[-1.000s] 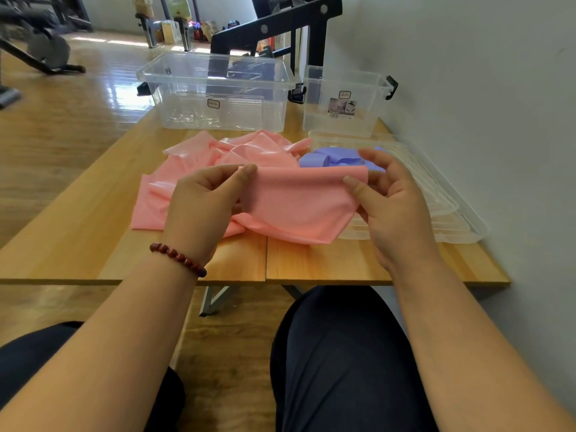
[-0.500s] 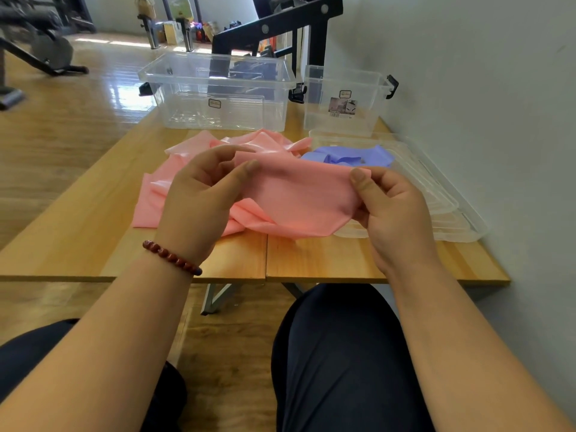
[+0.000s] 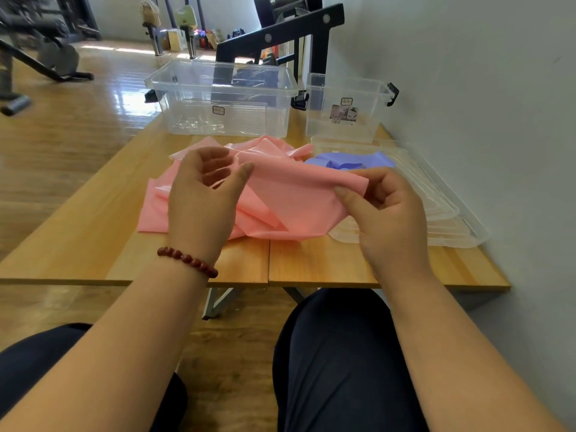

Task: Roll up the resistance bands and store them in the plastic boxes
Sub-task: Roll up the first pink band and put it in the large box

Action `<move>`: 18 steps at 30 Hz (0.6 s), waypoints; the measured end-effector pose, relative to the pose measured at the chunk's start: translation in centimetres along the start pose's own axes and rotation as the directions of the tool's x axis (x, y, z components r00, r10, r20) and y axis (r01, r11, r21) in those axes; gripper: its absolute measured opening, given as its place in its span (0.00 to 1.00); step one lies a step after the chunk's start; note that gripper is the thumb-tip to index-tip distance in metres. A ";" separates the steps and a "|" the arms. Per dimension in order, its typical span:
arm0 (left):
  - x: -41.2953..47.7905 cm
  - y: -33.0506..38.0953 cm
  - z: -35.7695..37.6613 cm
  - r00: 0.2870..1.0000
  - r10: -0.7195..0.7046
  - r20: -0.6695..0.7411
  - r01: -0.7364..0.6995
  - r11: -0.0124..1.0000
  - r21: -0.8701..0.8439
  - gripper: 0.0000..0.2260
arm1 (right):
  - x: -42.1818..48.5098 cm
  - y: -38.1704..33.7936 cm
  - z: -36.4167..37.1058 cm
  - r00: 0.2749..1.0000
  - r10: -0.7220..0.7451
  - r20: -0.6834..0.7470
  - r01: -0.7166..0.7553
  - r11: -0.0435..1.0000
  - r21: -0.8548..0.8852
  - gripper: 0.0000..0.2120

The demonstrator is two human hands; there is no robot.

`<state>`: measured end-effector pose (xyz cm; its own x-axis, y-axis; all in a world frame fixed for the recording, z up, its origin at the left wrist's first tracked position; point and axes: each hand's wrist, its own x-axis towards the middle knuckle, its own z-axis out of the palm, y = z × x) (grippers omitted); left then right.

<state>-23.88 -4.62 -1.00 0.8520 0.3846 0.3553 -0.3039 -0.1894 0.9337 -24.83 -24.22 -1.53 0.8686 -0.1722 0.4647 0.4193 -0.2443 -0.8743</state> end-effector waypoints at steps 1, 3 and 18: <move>-0.2 0.2 0.1 1.000 0.002 -0.030 -0.001 1.000 0.027 0.08 | -0.4 -0.1 0.2 0.998 -0.061 -0.035 0.060 0.997 -0.040 0.05; -0.8 0.6 0.6 1.000 -0.023 0.020 0.023 1.000 -0.017 0.03 | -1.4 0.1 0.8 0.972 -0.214 -0.098 0.200 0.970 -0.139 0.07; -1.6 1.6 0.9 0.880 -0.341 0.330 0.453 0.809 -0.374 0.08 | -4.2 1.7 2.6 0.742 -0.620 0.256 0.660 0.609 -0.439 0.21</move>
<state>-25.34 -6.33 -0.06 0.9943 0.1049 -0.0201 -0.0190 0.3587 0.9333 -27.03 -21.47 -5.35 0.4522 0.2678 0.8508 0.7128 -0.6818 -0.1642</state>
